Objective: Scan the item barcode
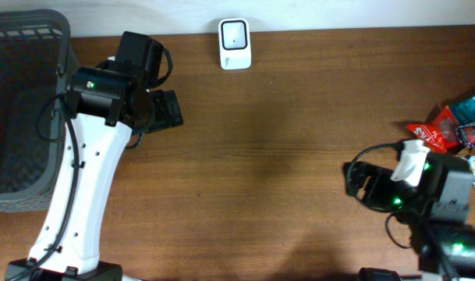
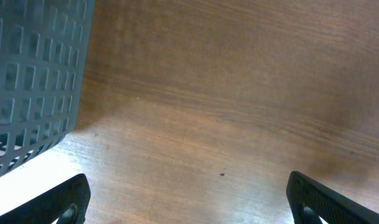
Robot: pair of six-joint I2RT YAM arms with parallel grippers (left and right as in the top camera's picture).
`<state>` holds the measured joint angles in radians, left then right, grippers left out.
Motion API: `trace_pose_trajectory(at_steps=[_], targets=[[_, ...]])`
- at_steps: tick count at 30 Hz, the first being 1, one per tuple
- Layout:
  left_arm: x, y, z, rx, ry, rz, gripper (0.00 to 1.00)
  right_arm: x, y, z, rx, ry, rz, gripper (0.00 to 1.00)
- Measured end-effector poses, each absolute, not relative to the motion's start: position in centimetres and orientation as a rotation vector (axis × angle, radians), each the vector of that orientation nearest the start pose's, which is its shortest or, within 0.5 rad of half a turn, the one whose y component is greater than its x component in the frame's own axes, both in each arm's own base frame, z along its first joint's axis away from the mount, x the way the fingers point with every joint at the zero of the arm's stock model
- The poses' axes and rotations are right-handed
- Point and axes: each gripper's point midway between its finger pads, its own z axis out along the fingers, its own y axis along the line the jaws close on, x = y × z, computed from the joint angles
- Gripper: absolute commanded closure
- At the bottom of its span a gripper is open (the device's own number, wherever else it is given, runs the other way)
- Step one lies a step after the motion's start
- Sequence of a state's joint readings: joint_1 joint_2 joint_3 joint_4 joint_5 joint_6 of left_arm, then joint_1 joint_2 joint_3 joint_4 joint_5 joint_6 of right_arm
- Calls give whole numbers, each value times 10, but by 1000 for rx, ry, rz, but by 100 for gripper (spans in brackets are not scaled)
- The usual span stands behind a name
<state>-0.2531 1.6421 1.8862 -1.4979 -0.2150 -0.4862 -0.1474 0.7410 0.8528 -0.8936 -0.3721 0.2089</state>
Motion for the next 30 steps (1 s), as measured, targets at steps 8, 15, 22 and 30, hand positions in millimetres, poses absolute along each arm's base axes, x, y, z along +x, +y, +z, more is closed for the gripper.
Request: trace_pose_trajectory(at_steps=[8,15,22,30], targets=[[335,-49,264,-369,2746,120,1,216,87,194,-296,1870,548,2],[336,-49,264,-369,2746,120,1,208,80,202,-309,1664,449,2],[336,-49,264,-369,2746,120,1,233,63,191,-254,1531,331,2],[336,-49,264,-369,2746,120,1,243,34,163,-107,1630,199,2]])
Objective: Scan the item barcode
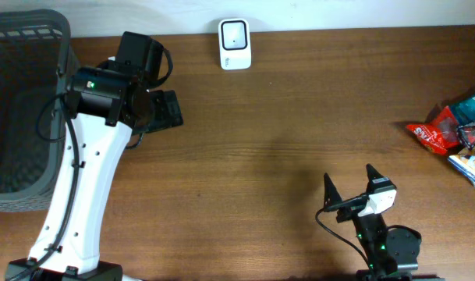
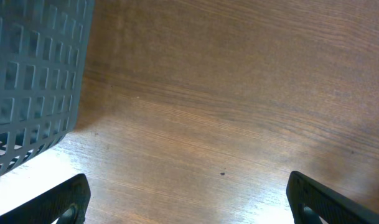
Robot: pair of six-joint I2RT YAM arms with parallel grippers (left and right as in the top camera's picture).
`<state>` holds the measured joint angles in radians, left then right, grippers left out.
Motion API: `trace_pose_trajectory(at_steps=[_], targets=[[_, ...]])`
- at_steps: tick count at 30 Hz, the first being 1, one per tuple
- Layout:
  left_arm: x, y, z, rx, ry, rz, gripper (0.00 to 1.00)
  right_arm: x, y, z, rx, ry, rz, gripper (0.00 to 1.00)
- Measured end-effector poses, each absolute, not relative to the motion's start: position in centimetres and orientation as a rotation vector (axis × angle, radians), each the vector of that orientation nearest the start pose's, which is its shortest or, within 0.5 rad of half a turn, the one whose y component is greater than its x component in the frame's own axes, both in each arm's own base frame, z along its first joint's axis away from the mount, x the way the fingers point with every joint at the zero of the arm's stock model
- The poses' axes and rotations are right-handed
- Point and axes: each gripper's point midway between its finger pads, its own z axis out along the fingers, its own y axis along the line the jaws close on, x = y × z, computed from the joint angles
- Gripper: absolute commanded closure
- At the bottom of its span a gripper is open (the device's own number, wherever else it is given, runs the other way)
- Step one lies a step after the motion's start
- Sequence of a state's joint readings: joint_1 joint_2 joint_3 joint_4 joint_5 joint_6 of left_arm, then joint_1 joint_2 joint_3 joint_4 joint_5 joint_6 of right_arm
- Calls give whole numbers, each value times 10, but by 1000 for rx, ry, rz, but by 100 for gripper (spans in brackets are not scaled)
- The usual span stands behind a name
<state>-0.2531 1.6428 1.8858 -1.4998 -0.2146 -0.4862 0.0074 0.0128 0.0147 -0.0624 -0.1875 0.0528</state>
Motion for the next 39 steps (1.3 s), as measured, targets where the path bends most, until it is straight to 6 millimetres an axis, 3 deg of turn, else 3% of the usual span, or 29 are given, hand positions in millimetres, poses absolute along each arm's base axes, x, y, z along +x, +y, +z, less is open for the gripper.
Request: trace_pose_trajectory(at_steps=[8,23,39], targets=[[336,-49,264,-369,2746,120,1,246,11,161,-26,1638,104,2],[336,-49,264,-369,2745,120,1,246,9,160,-103,1636,10,2],[336,-49,264,-369,2746,120,1,246,-6,158,13,1648,-15,2]])
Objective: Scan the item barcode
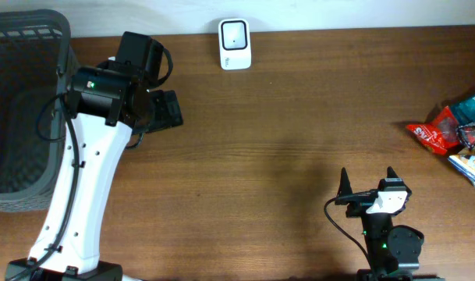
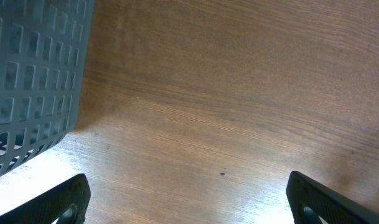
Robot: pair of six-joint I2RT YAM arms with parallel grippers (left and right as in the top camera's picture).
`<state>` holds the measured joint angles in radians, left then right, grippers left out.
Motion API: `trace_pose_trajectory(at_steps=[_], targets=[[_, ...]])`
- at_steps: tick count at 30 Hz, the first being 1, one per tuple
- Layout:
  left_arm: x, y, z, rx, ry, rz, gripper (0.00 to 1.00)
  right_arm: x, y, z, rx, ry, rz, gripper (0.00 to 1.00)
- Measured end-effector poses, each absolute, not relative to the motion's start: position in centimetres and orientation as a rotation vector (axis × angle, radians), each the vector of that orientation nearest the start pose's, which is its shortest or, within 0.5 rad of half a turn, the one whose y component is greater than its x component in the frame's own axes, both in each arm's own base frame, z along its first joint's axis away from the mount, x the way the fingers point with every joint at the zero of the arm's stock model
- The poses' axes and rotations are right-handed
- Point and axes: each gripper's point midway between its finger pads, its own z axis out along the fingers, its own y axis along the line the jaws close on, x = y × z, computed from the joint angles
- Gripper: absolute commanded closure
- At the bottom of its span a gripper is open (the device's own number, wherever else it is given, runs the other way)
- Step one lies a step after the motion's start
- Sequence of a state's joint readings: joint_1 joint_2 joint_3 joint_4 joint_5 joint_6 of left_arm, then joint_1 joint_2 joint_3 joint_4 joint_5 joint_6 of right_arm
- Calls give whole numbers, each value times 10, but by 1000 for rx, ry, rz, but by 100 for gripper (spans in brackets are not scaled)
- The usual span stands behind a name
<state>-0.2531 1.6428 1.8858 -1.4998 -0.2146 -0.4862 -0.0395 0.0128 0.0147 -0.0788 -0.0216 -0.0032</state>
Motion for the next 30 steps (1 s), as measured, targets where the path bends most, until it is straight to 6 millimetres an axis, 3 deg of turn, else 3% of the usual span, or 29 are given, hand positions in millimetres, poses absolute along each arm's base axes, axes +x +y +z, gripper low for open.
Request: trace_pose_trajectory(at_steps=[11,16,19,21,23,25,27,30], targets=[[336,-49,264,-369,2746,120,1,246,-7,158,19,1648,-20,2],[320,-40,260,-343,2804,204,1,246,-7,158,19,1648,-19,2],[309,-35,248,-323,2864,264,1,246,-7,158,21,1648,-18,2],[315,-35,235,-286,2864,280,1,246,-7,158,21,1648,-18,2],[333,-39,225,-266,2798,241,1,246,-7,158,21,1648,-18,1],[332,-40,220,-241,2768,223,1,246,-7,159,21,1647,-18,2],[313,-36,219,-185,2701,180,1,246,-7,159,21,1646,-18,2],[304,-47,225,-4,2514,40,1,246,-7,159,22,1646,-18,2]])
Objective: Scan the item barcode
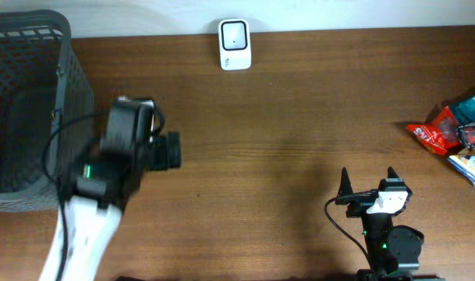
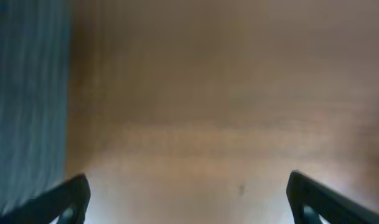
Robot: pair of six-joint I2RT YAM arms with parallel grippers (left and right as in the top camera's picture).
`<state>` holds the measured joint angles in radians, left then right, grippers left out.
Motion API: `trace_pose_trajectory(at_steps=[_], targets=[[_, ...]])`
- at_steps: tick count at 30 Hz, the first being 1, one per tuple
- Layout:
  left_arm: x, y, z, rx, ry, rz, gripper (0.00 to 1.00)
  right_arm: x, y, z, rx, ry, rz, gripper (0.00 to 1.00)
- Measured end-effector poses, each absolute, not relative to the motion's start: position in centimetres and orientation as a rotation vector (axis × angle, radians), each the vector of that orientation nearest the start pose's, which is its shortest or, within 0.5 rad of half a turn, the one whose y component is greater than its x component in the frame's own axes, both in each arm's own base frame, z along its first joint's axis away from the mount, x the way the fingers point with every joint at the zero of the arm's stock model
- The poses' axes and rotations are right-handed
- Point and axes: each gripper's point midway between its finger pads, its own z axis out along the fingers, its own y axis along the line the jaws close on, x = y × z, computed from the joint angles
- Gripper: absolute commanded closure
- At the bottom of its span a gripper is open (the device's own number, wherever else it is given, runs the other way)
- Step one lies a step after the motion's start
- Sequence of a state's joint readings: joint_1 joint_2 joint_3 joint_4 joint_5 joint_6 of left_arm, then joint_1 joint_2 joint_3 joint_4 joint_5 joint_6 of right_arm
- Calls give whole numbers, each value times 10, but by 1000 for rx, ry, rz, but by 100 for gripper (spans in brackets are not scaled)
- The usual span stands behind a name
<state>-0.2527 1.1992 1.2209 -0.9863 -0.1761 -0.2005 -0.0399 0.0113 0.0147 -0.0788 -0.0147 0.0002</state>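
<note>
The white barcode scanner (image 1: 235, 33) stands at the table's back edge. Snack packets lie at the far right, among them a red one (image 1: 430, 134) and a blue one (image 1: 473, 105). My left gripper (image 1: 168, 151) hangs over bare wood at the left, beside the basket, far from both. In the blurred left wrist view its fingers (image 2: 71, 199) sit wide apart with the left gripper (image 2: 189, 202) open and holding nothing. My right gripper (image 1: 368, 181) is folded back at the front edge, its two fingers apart and nothing held.
A dark mesh basket (image 1: 26, 47) fills the back left corner, and its wall (image 2: 24, 93) shows on the left of the left wrist view. The brown wooden table (image 1: 284, 117) spans the view.
My left arm has drawn back toward the table's front, so its gripper is now lower beside the basket; the wrist view is motion-blurred. The right arm has not moved.
At first my right arm reached toward the snack pile at the right edge, holding nothing. Then it was folded back at the front edge, fingers up, and then turned slightly right. The left arm stayed still by the basket until now.
</note>
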Motion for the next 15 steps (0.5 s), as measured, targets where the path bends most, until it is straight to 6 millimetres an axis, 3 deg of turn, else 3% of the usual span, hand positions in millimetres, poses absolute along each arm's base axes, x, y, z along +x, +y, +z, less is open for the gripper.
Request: trace_pose_trajectory(at_steps=[3,4,7,11,15], targets=[[276,-59,226,221,2219,-74,1,246,-7,159,22,1645,-19,2],[257,-58,220,256,2146,-89,1,246,-7,159,22,1645,-19,2],[236,-55,212,278,2024,-94,1,246,-7,159,22,1644,-19,2],[224,-50,183,285,1999,-83,1,246,-7,159,22,1645,-18,2],[226,-32,172,198,1965,-42,1,246,-7,159,22,1645,-19,2]])
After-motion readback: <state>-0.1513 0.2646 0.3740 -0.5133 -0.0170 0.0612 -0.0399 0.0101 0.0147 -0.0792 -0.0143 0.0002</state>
